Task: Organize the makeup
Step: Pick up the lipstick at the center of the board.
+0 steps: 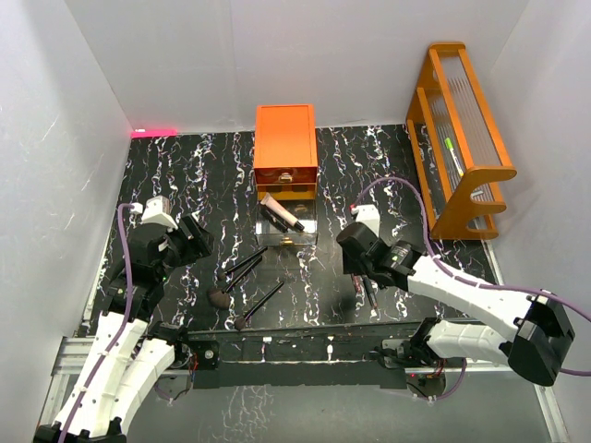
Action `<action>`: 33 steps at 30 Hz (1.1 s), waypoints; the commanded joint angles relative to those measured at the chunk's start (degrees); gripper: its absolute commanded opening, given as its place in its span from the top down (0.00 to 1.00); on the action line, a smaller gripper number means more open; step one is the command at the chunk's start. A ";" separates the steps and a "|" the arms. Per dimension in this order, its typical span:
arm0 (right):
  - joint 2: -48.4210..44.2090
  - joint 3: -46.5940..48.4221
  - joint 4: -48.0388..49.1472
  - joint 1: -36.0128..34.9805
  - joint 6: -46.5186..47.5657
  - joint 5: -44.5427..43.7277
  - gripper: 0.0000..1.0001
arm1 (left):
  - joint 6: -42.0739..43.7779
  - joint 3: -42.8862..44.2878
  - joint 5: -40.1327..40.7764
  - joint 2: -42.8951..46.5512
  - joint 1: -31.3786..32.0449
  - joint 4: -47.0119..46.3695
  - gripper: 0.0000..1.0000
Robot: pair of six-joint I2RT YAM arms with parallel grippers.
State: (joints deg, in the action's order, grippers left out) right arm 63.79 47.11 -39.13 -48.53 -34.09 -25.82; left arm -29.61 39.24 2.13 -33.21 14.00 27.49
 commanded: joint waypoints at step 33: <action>9.93 -6.80 6.26 4.06 -6.98 7.28 0.60 | 0.08 -0.46 -0.02 -0.89 -0.12 0.35 0.29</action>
State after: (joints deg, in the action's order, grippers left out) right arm 72.88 39.79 -35.81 -44.93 -41.89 -18.96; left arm -29.61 39.24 2.13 -34.41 14.00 27.49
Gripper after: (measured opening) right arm 0.403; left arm 0.707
